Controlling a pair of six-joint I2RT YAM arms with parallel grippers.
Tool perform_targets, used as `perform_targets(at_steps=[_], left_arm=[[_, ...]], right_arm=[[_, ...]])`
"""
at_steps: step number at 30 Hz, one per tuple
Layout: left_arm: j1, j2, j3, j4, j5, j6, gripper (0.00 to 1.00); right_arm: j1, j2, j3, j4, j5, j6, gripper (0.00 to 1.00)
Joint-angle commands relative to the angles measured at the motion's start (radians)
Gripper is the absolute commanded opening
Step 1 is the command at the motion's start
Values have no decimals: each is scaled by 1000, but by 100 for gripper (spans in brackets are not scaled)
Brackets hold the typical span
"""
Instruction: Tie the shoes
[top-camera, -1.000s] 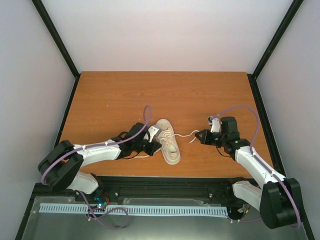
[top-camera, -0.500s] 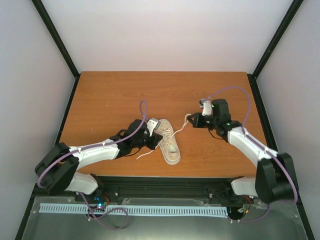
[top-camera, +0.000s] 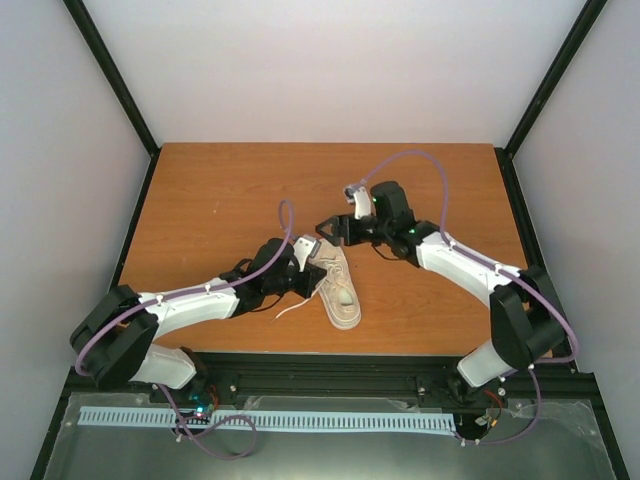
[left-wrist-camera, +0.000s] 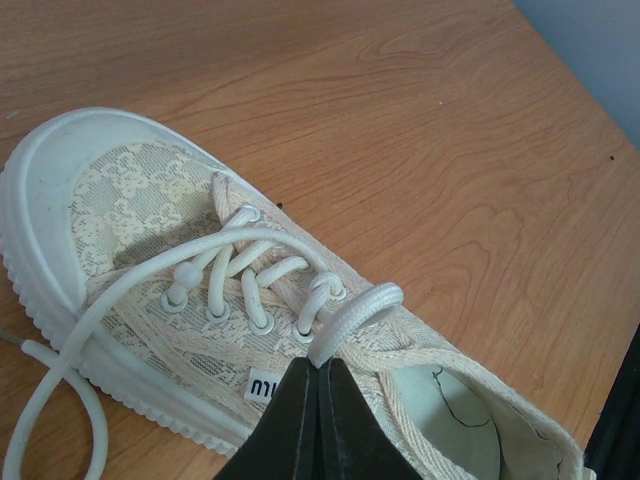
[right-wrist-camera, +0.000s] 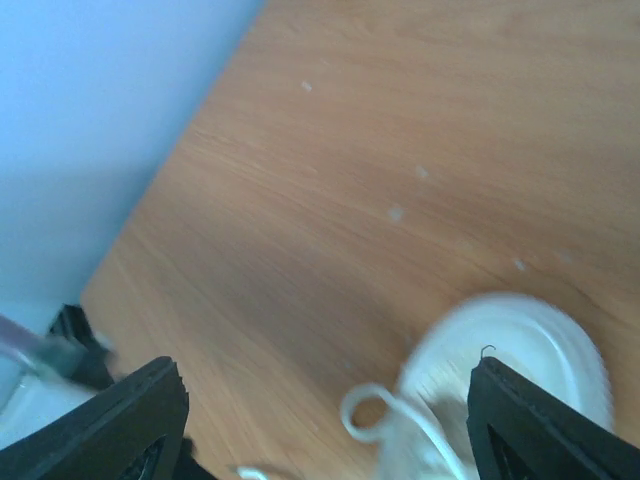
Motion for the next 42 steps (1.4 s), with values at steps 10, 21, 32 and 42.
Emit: perform_targets(at_steps=[10,21,32,42], left_arm=[[-5,1,29,32,26,-1,1],[-4,-9,26,23,17,-1,1],[-4,-5,38,15,16,0,1],[-4,-5,61,-40,-21,-15,11]], right_arm=[[-46,-161,-310,138,-218,-78,71],[-23,-87,-277,98,-232,-122,51],[-12,-46,-256,75,-266,-167,38],[-8,-72,-269,73,-260,-189,3]])
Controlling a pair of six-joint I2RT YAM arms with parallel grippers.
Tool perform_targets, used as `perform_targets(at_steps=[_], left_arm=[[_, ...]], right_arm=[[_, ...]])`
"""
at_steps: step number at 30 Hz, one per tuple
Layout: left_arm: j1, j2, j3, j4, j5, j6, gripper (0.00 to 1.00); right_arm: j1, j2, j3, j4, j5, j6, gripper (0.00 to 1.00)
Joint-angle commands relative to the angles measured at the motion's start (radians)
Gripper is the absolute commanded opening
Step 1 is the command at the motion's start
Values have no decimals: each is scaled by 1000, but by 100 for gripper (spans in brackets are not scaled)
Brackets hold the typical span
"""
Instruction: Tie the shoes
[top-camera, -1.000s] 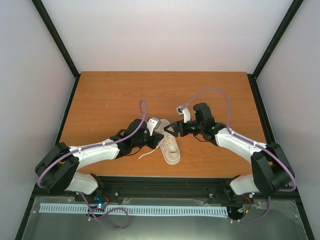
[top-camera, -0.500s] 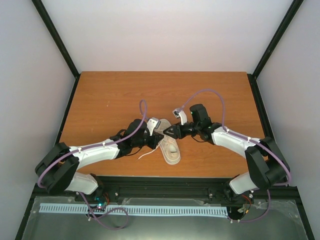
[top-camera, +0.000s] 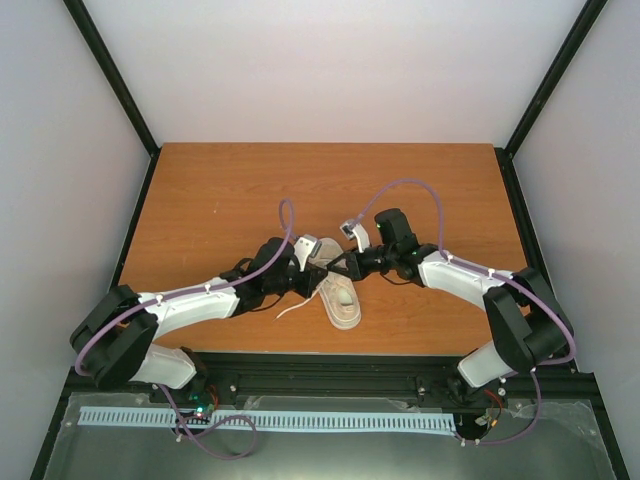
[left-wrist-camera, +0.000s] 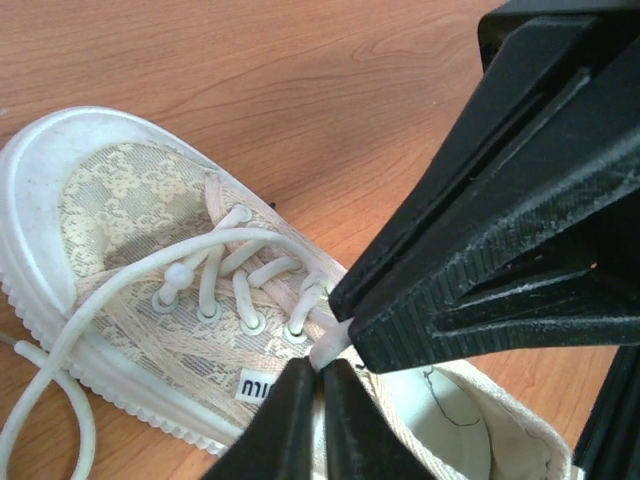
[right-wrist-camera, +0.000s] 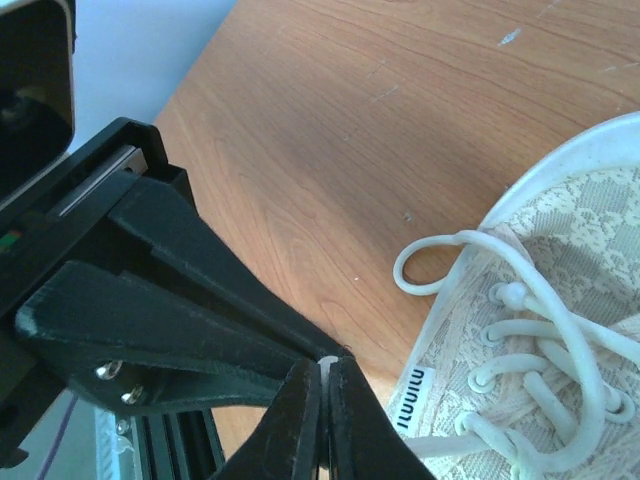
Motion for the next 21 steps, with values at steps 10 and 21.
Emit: perform_targets(at_steps=[10,21], left_arm=[[85,-14,83,-351,-263,-184,39],[125,142,153,-364,-197,-165,36]], right_arm=[[8,-61,-37,5,25,-22,3],[7,-54,-38,17,19,-25,3]])
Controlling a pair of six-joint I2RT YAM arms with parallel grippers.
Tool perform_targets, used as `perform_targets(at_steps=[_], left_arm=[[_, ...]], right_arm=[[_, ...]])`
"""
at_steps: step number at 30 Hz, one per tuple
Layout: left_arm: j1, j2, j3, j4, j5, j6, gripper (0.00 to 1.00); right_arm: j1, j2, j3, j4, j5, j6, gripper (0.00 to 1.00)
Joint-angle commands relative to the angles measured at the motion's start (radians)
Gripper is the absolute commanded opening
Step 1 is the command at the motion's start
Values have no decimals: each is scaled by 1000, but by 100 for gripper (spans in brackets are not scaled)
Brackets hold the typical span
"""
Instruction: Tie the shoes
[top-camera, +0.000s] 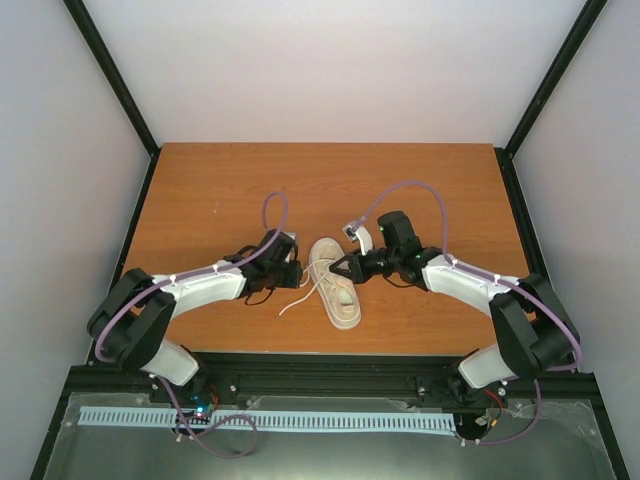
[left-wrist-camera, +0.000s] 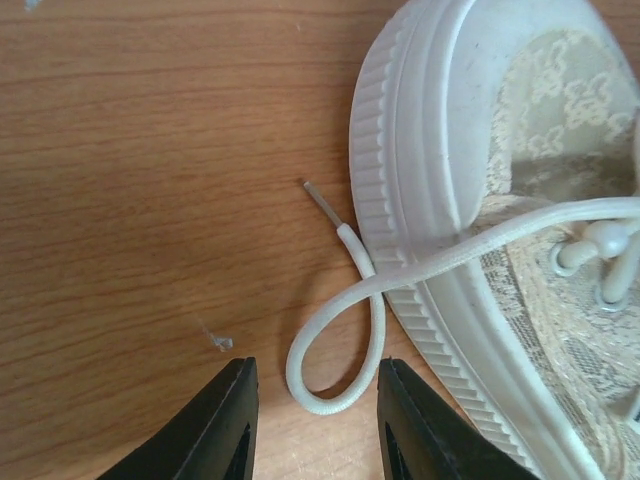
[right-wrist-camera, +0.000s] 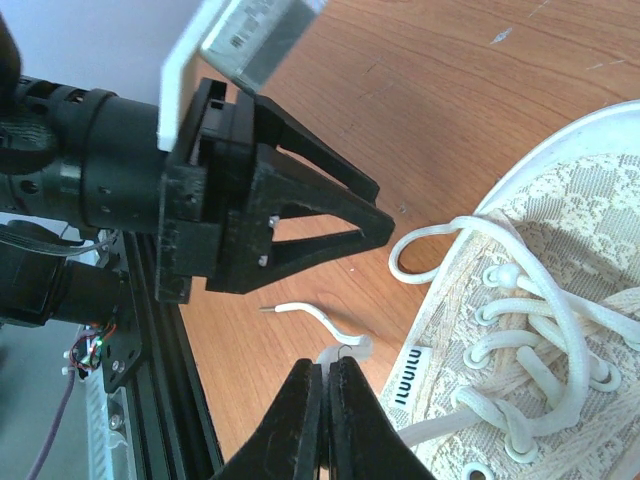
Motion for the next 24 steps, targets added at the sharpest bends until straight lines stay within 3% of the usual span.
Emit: perform_targets(at_steps=[1,9,16,24], left_arm=[[8,47,45,-4,43,-10,36],[7,122,49,5,38,12,34],[-23,203,75,-52,-72,44,32],[-50,249,82,-21,-71,31,1]], right_arm=[[8,-8,-6,26,-6,-15,3],[8,0,-8,36,-12,-14,3],[9,2,-12,43,-9,-11,3],[8,-7,-24,51,5,1,3]])
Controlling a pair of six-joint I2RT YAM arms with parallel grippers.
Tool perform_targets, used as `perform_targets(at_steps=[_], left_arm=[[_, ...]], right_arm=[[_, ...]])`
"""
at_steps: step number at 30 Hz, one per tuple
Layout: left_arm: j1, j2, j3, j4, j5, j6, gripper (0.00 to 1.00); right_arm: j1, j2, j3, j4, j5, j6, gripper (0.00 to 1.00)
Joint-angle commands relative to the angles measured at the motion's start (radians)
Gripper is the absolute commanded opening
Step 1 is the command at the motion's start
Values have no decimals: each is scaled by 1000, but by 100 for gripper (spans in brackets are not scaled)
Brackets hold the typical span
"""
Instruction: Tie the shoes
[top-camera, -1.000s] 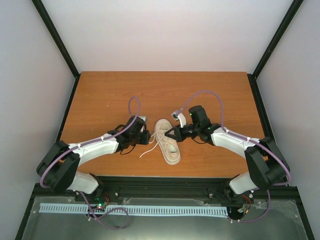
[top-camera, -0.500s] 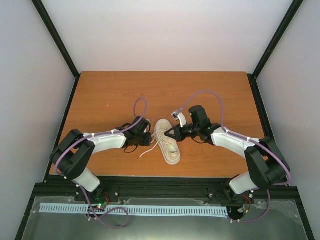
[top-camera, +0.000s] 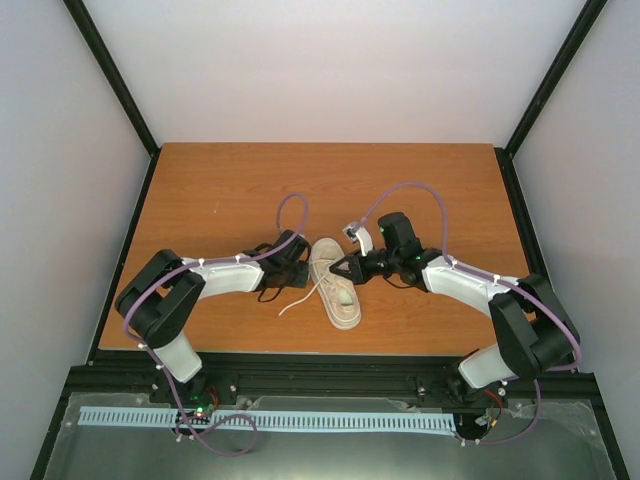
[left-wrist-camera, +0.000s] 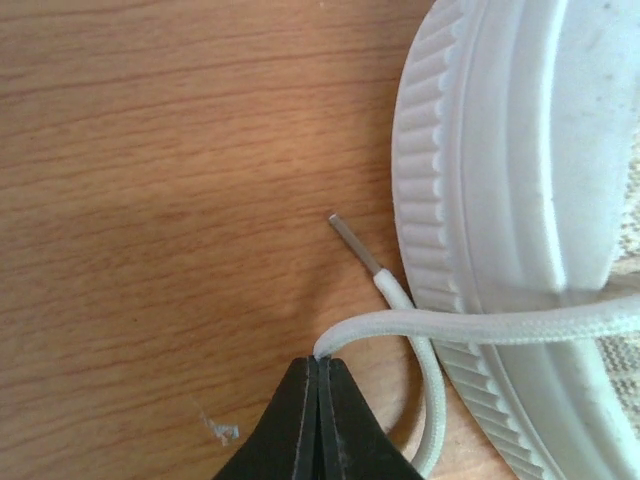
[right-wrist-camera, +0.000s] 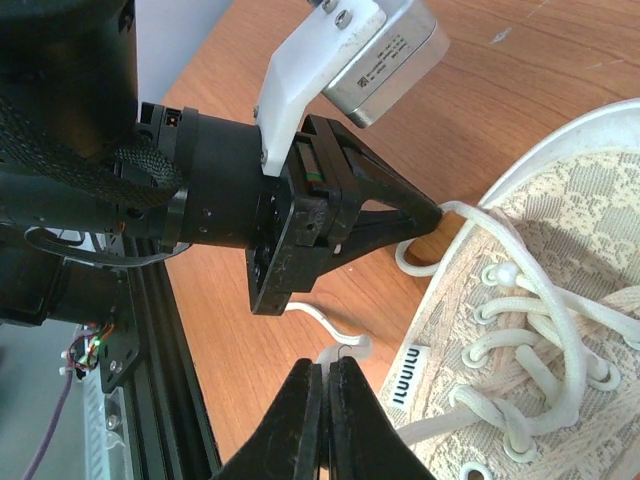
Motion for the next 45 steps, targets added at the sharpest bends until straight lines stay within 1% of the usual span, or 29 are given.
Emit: perform_targets(at_steps=[1,6,9,16,18,22,25,26,29,32,36,41,45], left_arm=[[-16,41,-4,-28,-2,-15,1],[-16,-92,-32,11,-10,-26,1],[-15,-192,-27,-2,25,-18,1],[-14,-425,22,-144,106,3,1],[-11,-477,48,-208,169,25,1],[-12,-528,102,-333,353,53,1],[-13,-554,99,-336,494,30,1],[-16,-561,97,-327,534,20,1],[-39,-554,92,-313,580,-7,1],[-77,-517,91,-305,585,-41,1],[-125,-461,86,-196,591,-100,1],[-185,-344,137,-115,590,-135,1],[-221,-232,176,-66,574,-136,1]], right_arm=[[8,-8,-15,34,9,1,3],[8,-10,-17,42,43,21,3],[7,-13,-10,41,77,47,3],[7,-18,16,22,163,130,3],[7,-17,23,20,171,147,3],[7,-10,41,11,176,166,3],[7,-2,47,11,176,168,3],[7,2,50,10,176,170,3],[7,13,55,14,169,174,3],[7,21,62,13,163,171,3],[7,25,74,2,165,159,3],[7,32,83,2,161,156,3],[7,39,86,5,162,158,3]])
